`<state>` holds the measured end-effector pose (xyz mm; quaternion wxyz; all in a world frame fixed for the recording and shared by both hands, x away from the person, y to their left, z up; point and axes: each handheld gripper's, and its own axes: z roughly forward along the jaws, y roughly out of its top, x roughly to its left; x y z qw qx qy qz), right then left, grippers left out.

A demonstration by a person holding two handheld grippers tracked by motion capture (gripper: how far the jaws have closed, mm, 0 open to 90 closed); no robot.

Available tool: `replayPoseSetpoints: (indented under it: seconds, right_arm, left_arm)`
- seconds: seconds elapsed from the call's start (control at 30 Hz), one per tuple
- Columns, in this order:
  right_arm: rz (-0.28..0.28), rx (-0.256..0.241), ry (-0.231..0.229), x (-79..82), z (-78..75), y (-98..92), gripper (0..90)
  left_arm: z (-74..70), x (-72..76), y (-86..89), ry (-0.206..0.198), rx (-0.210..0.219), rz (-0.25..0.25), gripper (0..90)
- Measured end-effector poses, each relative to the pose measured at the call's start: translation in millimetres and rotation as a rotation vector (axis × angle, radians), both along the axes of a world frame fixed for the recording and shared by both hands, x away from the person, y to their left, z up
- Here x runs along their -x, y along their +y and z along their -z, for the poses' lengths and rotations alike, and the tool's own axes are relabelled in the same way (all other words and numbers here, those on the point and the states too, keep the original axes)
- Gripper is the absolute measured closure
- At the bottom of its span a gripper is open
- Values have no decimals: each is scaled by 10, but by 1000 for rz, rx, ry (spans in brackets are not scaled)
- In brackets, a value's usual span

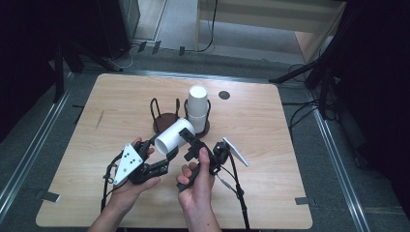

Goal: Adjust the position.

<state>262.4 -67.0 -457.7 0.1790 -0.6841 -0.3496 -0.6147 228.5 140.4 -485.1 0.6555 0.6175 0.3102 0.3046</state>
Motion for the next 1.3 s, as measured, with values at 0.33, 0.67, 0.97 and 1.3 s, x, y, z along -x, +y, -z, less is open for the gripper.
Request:
replayPoseSetpoints:
  seconds: [0.33, 0.67, 0.97, 1.3]
  right_arm:
    - [-7, -46, 46, -95, 53, 32, 0]
    - [-29, -80, 64, -159, 63, 18, 0]
    - [-44, -112, 78, -177, 77, 36, 25]
    - [-44, -127, 93, -178, 118, 43, 128]
  left_arm:
    - [9, 10, -34, -3, -14, 12, 353]
    - [19, 14, -62, -1, -24, 23, 353]
    - [23, 17, -74, -5, -26, 25, 353]
    - [25, 11, -61, -4, -33, 20, 352]
